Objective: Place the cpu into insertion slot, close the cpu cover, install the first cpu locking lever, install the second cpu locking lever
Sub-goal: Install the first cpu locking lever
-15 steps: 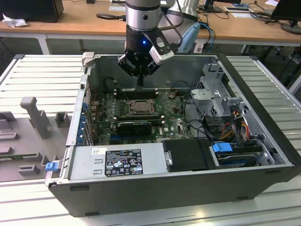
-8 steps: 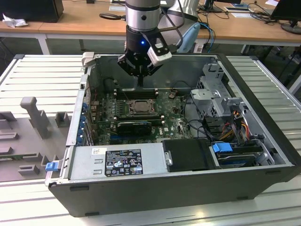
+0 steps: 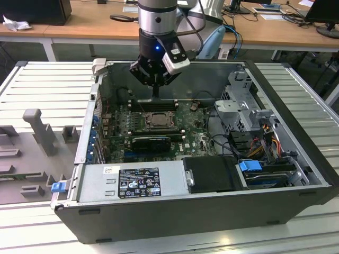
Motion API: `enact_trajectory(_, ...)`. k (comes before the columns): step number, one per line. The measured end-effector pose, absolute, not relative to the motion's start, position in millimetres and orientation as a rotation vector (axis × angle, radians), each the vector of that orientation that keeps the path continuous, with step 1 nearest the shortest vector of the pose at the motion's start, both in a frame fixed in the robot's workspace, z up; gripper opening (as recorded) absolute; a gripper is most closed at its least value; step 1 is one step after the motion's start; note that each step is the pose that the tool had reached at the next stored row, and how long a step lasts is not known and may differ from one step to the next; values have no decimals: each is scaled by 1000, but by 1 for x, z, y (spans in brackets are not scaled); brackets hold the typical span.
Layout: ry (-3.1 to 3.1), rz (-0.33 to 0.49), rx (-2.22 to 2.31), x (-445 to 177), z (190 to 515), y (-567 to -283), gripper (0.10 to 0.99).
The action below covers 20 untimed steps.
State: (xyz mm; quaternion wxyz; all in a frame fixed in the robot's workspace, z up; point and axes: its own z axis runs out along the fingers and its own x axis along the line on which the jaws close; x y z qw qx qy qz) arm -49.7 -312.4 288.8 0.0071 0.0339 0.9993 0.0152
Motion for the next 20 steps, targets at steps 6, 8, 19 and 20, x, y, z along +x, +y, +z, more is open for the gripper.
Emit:
enact_trajectory(6,3123,52,158,-63,279,-312,106)
enact_trajectory(8,3124,57,130,-67,274,-312,106)
enact_trajectory(19,3119,58,20,-97,267,-312,106)
enact_trajectory(20,3118,58,21,-101,267,-312,106)
